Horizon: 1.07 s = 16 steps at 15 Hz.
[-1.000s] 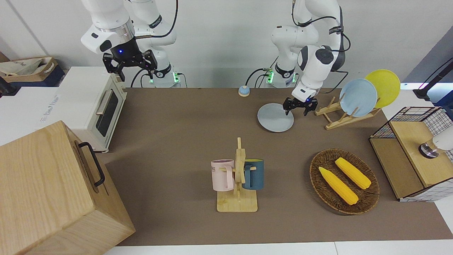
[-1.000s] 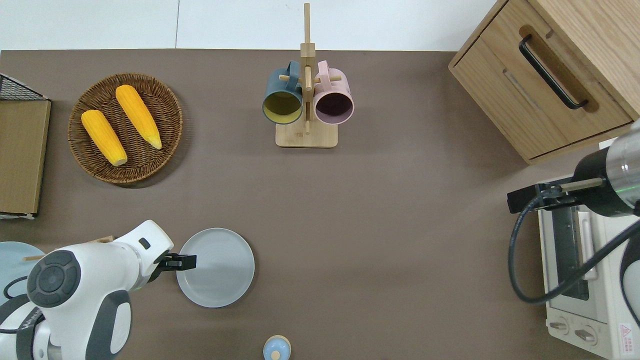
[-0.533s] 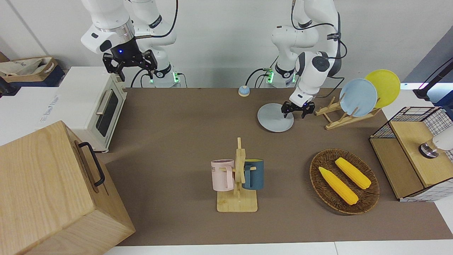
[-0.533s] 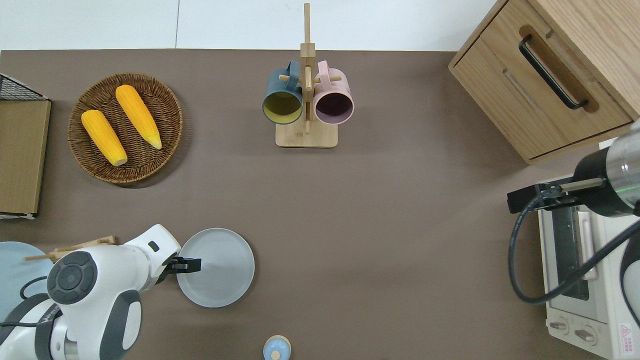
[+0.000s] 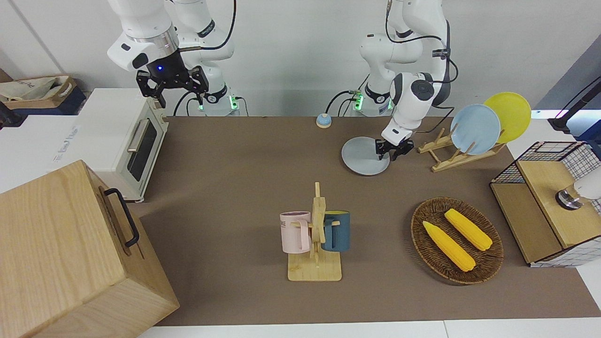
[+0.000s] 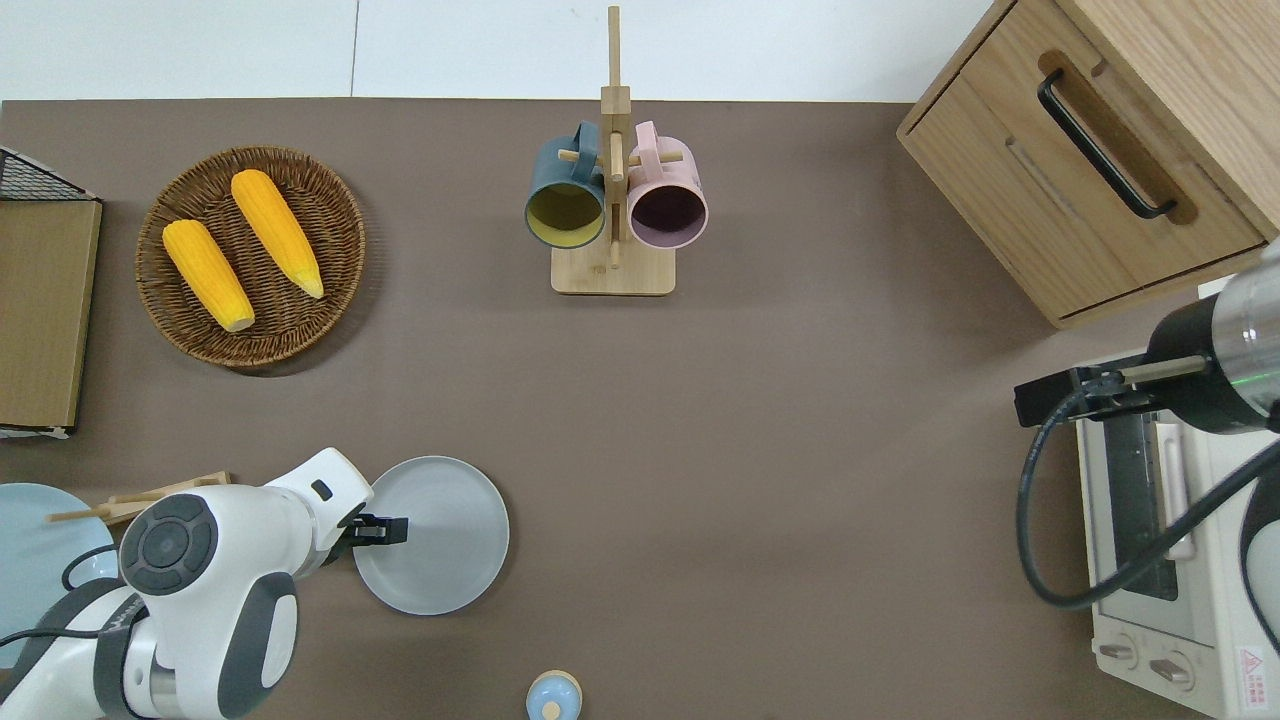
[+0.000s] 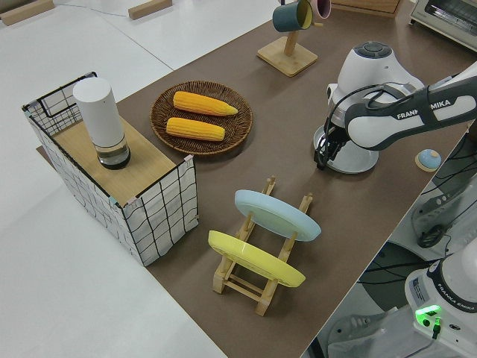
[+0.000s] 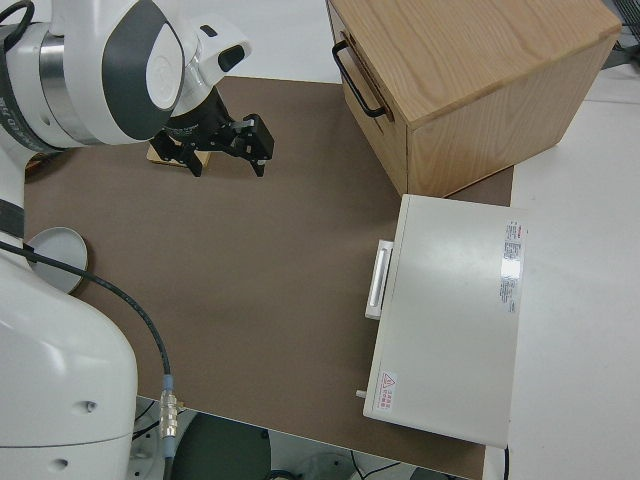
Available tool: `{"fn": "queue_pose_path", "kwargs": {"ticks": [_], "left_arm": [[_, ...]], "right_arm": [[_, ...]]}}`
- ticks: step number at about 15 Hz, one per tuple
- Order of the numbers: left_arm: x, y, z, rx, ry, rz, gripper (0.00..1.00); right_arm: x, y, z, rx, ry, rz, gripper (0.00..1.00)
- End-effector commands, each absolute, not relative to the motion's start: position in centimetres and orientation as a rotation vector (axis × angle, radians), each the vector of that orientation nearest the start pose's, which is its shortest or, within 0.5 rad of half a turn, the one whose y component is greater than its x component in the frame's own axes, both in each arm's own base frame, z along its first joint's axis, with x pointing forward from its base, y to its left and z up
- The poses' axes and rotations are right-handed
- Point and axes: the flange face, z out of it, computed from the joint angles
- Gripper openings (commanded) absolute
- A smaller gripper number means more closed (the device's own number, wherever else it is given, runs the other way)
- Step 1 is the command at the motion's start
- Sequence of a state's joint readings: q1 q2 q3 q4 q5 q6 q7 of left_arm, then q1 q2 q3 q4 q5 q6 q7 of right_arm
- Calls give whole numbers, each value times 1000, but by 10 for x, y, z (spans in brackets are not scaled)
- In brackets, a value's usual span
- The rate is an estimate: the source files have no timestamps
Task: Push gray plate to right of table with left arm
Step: 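Push the gray plate with the left gripper toward the toaster oven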
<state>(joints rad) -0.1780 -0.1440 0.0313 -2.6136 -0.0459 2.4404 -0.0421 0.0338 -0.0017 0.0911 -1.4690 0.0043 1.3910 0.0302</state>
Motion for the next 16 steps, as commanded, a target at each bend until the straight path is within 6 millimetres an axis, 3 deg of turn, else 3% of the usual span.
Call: {"fn": "queue_pose_path", "kwargs": {"ticks": [1, 5, 12, 16], "left_arm": [[417, -64, 296, -3178, 91, 36, 0], [420, -73, 288, -3175, 105, 61, 0], [438, -170, 289, -3201, -36, 57, 0], [437, -227, 287, -3202, -89, 55, 0]], "right_arm": [[527, 65, 661, -3130, -147, 126, 983], [527, 65, 661, -3130, -147, 126, 983], [527, 64, 660, -3130, -145, 128, 983], [527, 64, 660, -3130, -145, 128, 983]]}}
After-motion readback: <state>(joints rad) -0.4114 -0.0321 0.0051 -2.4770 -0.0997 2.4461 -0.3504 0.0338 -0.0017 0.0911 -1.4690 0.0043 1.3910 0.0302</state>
